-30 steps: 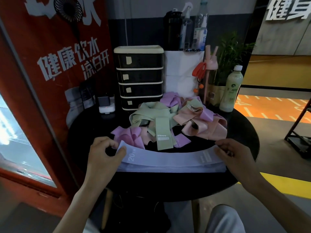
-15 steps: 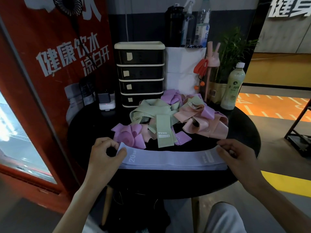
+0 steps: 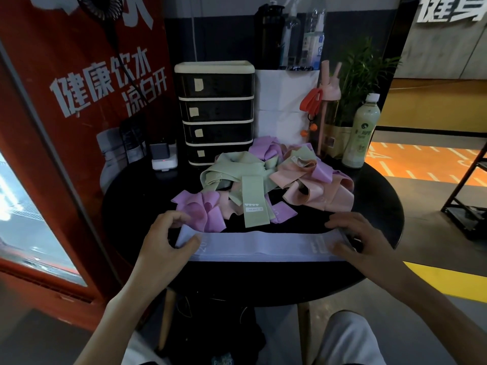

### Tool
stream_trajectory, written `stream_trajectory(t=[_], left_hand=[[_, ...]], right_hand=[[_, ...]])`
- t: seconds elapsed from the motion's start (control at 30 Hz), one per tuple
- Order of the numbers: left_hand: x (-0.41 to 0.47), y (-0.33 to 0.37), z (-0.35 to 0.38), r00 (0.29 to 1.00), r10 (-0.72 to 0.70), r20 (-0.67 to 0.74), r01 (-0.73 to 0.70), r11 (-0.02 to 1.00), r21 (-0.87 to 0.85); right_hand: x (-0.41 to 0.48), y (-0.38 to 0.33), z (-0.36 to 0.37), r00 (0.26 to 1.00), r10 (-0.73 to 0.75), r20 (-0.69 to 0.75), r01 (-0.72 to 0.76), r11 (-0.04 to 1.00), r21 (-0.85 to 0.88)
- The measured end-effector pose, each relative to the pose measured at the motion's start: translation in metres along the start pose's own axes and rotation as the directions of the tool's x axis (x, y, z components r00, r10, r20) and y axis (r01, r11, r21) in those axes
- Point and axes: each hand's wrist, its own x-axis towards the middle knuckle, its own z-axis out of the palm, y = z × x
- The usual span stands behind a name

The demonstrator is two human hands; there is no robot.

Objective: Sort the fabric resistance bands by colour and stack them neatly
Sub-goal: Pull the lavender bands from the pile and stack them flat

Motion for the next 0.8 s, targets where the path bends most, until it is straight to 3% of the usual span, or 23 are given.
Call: stream_trajectory(t=[0.17, 0.47, 0.63, 0.8], left_hand=[[-0.001, -0.005, -0.002, 0.995, 0.011, 0.094, -0.016, 0.998, 0.056], [-0.002, -0.005, -0.002, 0.993, 0.053, 0.103, -0.063, 0.994, 0.094], [0.004, 0.019, 0.002, 0.964, 0.266, 0.015, -0.264, 0.943, 0.202], [0.021, 0.060, 0.034, 0.901, 0.361, 0.239, -0.394, 0.913, 0.106]], right_hand=[[0.001, 0.003, -0.002, 0.998, -0.019, 0.066, 0.023, 0.998, -0.064], [0.002, 0.006, -0.003, 0.998, -0.025, 0.050, 0.031, 0.993, -0.113], [0.002, 0.003, -0.003, 0.998, -0.064, 0.027, 0.065, 0.995, -0.072], [0.003, 0.003, -0.002, 0.997, -0.058, 0.048, 0.063, 0.993, -0.098]])
